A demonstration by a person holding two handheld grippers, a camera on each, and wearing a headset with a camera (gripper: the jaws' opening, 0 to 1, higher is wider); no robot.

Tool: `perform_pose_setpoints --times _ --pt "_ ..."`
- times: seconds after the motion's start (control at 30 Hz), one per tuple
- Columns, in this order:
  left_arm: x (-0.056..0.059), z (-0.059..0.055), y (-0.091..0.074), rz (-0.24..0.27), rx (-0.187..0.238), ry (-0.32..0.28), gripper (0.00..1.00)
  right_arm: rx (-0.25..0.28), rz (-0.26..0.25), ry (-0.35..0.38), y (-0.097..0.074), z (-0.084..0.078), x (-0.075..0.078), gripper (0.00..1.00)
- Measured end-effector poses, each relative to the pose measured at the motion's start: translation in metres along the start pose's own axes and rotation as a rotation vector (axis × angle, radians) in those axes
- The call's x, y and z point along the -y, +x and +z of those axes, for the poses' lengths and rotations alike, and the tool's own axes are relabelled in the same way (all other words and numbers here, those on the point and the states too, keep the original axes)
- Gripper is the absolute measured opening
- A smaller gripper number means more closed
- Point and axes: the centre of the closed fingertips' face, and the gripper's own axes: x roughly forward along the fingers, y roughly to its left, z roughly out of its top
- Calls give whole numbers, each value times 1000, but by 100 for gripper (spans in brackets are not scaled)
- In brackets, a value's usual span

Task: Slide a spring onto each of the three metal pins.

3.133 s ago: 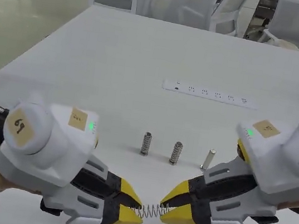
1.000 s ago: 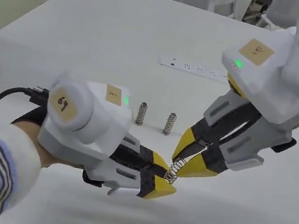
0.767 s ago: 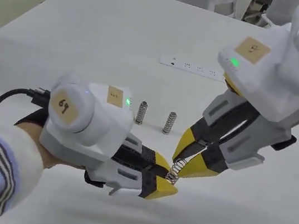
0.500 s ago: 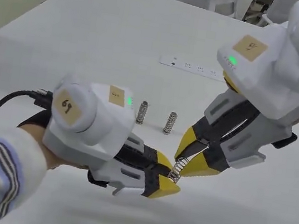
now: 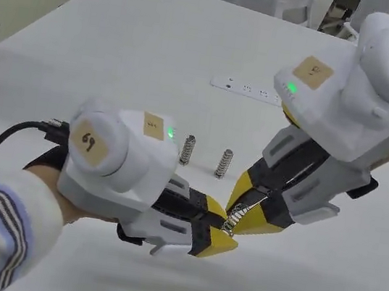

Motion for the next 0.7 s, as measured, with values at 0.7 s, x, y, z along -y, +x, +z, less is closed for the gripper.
perform_pose_setpoints --times 0.7 --pt "-3 -8 4 0 -12 -52 2 5 6 86 13 -8 6 8"
